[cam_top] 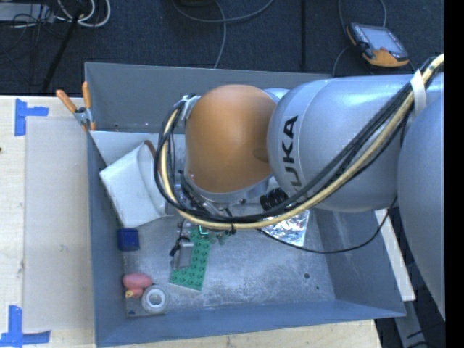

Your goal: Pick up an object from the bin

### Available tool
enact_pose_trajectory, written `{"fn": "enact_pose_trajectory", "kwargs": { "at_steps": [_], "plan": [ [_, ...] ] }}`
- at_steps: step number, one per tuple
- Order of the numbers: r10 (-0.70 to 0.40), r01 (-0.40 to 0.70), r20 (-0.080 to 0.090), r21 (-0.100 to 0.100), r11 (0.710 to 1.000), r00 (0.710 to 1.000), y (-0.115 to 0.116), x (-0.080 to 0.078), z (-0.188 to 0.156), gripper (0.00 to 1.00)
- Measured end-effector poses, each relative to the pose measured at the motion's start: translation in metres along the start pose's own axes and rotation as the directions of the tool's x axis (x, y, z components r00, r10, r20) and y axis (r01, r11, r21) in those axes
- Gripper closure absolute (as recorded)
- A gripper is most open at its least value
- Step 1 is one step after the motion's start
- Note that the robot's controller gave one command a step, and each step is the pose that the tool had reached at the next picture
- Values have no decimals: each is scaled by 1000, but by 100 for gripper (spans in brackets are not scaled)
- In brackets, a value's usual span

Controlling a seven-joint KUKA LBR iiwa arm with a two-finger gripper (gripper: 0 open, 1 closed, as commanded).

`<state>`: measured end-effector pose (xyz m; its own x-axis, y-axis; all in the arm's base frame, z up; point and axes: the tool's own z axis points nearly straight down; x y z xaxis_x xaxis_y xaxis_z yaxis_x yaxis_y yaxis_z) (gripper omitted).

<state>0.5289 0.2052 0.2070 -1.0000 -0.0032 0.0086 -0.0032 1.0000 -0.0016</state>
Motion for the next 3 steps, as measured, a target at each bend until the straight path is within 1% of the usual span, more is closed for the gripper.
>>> {"fn": "enact_pose_trajectory", "kwargs": {
  "at_steps": [1,2,3],
  "plan": [
    [-474,474,2,1,880,880,-28,12,99,0],
    [-707,707,6,5,707,707,-77,-36,139,0],
    [-707,707,8,4,707,707,-74,-36,137,100]
  ]
}}
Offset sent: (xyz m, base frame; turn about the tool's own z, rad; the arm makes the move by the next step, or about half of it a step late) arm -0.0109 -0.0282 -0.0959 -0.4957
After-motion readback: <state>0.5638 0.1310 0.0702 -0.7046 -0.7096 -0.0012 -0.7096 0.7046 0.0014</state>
